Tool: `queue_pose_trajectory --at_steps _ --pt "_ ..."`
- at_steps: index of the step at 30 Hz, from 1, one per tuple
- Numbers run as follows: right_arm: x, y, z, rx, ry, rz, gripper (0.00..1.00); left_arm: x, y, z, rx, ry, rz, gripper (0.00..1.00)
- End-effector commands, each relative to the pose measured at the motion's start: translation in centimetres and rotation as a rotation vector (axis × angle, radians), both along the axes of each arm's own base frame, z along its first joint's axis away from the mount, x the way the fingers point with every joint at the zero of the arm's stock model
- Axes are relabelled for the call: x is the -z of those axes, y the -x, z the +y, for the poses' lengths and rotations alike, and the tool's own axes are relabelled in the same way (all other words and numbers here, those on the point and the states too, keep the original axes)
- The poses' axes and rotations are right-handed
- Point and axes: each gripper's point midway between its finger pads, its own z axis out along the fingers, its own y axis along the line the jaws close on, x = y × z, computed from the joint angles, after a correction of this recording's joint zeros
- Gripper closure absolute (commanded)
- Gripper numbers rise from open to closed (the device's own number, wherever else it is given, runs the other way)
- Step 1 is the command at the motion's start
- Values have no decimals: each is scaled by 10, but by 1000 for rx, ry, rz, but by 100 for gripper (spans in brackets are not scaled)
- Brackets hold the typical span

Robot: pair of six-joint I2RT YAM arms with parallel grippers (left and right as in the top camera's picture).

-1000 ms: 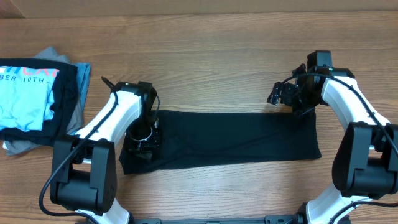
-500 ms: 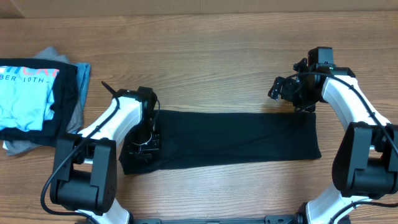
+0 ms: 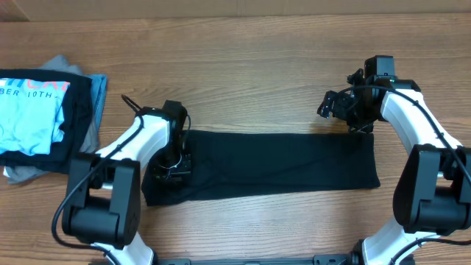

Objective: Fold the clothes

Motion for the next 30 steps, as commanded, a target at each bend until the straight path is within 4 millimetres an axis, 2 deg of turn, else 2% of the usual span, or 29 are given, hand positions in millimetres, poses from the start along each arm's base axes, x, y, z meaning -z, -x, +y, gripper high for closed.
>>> queue_pose_trajectory --at_steps 1,4,7,13,16,21,23,26,30 --pt "-10 -9 -2 6 8 -34 0 24 6 5 -12 -31 64 96" --pt "-10 -9 -2 6 8 -34 0 32 10 6 -11 -38 92 96" --pt "-10 -9 -2 6 8 -34 0 36 3 8 -8 -50 70 96" --pt "-10 -9 -2 6 8 -34 0 17 -49 3 -2 -55 -71 96" --pt "-10 -9 -2 6 8 -34 0 1 -85 -4 -1 -35 -169 96" --pt "-10 -9 -2 6 8 -34 0 -22 -131 -15 10 2 -318 96" --pt "-10 -9 -2 6 8 -34 0 -30 -143 -17 20 12 -353 96" --pt "-10 -9 -2 6 8 -34 0 -53 -158 -20 26 19 -390 96" --pt "-10 -9 -2 6 8 -34 0 -99 -171 -23 23 25 -415 96"
